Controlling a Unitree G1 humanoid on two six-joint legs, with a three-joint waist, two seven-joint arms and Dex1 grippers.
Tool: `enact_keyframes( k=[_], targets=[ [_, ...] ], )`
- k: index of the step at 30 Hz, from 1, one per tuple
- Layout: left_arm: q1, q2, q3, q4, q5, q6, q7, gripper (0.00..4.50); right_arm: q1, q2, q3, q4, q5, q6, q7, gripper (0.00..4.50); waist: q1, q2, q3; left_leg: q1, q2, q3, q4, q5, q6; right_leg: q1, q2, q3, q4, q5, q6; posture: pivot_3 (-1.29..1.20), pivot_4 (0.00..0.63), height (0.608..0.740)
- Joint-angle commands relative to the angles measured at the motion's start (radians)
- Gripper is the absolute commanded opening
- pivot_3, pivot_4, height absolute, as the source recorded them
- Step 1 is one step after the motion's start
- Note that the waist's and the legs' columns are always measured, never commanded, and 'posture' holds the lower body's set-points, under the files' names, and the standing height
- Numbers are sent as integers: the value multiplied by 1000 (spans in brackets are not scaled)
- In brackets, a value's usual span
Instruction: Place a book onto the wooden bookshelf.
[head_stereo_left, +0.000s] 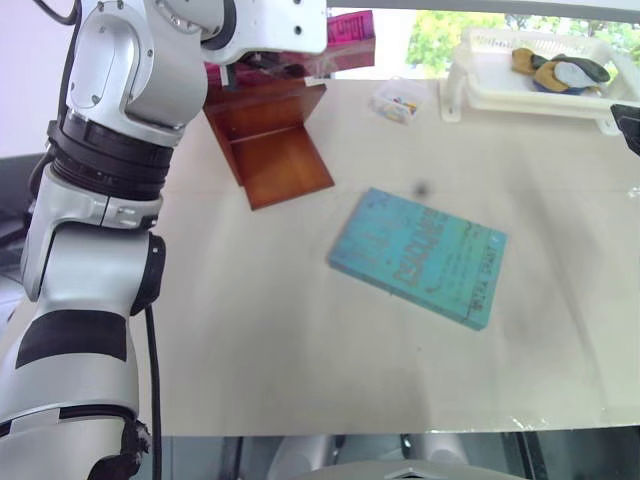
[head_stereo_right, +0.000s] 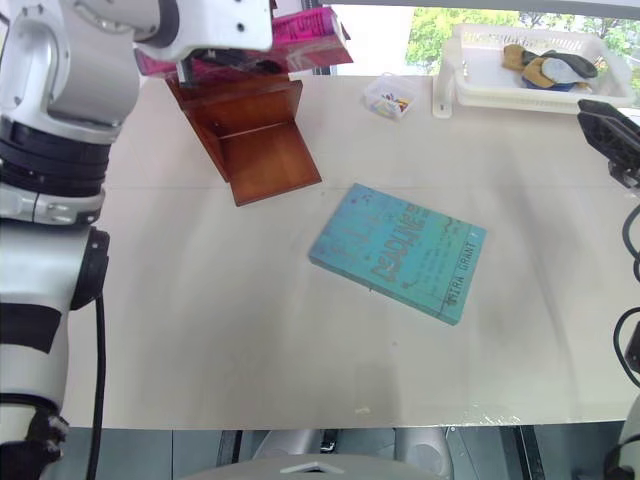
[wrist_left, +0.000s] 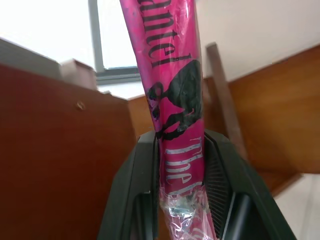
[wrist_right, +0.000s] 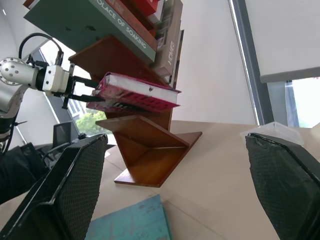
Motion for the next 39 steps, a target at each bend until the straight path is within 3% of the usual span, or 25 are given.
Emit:
enact_keyframes(
  k=[1,18,26,39],
  targets=[
    [-9,44,15,-60,45,48,-23,817,-46,-6,6,10,0,-26,63,4500,-6,0,0,0,0,0,0,0,0,0,0,0,0,0,0,0,150,740],
    [-20,51,-8,-99,109,180,-61,817,-105,-5,96,-8,35,-61,63,4500,-26,1,0,0,0,1,0,0,0,-1,-1,0,1,0,0,0,150,740],
    [-67,57,-28,-73,149,166,-78,4473,-114,-9,99,12,28,-76,63,4500,-29,1,0,0,0,1,1,0,0,-1,-1,0,1,0,0,0,150,740],
    [-50,77,-8,-94,160,164,-102,4473,-130,-14,98,37,17,-87,63,4500,-23,1,0,0,0,1,1,0,0,-1,-1,-1,2,0,0,0,150,740]
  ],
)
